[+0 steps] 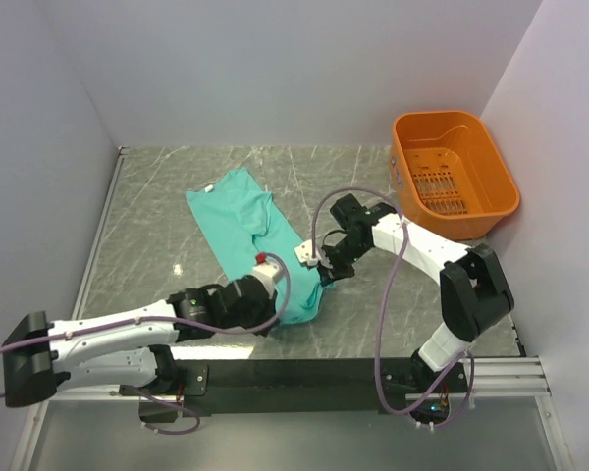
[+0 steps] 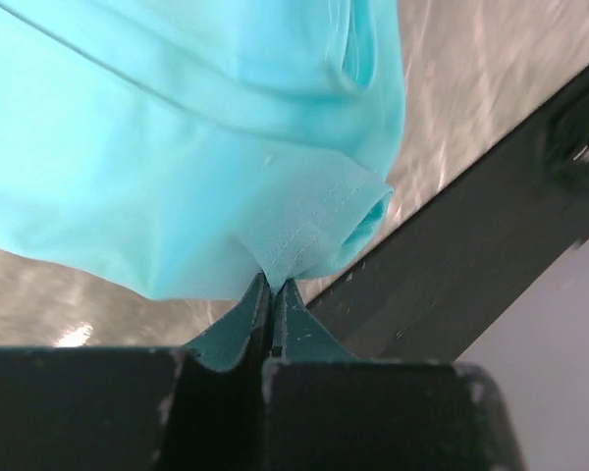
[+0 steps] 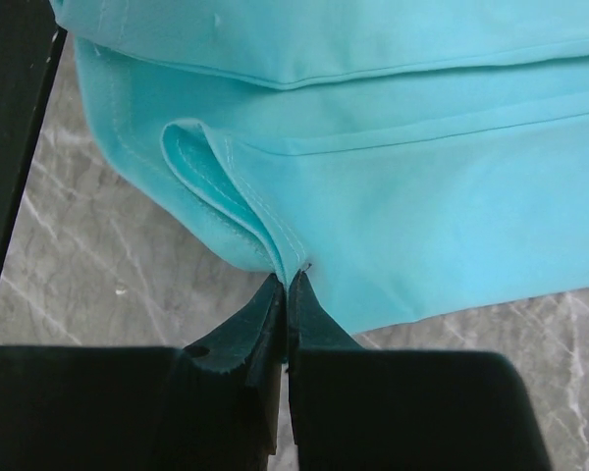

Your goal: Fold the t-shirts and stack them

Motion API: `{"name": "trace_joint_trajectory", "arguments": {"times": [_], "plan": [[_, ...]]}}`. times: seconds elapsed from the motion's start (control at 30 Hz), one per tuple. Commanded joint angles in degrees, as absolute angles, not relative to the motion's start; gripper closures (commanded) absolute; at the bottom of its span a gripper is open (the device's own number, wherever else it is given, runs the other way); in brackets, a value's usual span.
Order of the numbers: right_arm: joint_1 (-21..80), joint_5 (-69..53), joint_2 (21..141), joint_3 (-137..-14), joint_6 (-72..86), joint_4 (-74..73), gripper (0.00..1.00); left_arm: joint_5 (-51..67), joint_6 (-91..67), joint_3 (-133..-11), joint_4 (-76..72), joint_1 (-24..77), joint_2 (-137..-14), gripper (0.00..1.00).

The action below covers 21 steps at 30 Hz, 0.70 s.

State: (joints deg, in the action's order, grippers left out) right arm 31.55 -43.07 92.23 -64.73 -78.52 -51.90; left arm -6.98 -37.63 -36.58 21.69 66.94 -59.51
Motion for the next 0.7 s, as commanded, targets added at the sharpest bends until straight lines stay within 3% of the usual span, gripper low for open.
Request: {"name": "trace_joint_trajectory", "arguments": {"times": [0.0,0.67], "plan": [[31.29,-45.96,93.95,-70.65,-74.98,-54.84,1.00,-2.03,-35.69,-36.39,19.86,60.92,-55.64,1.00],[31.73,-40.35,116.09,-99.12,-45.72,-46.32,1.00,10.54,-36.83,-36.12,13.46,21.56,-58.79,0.99]]}}
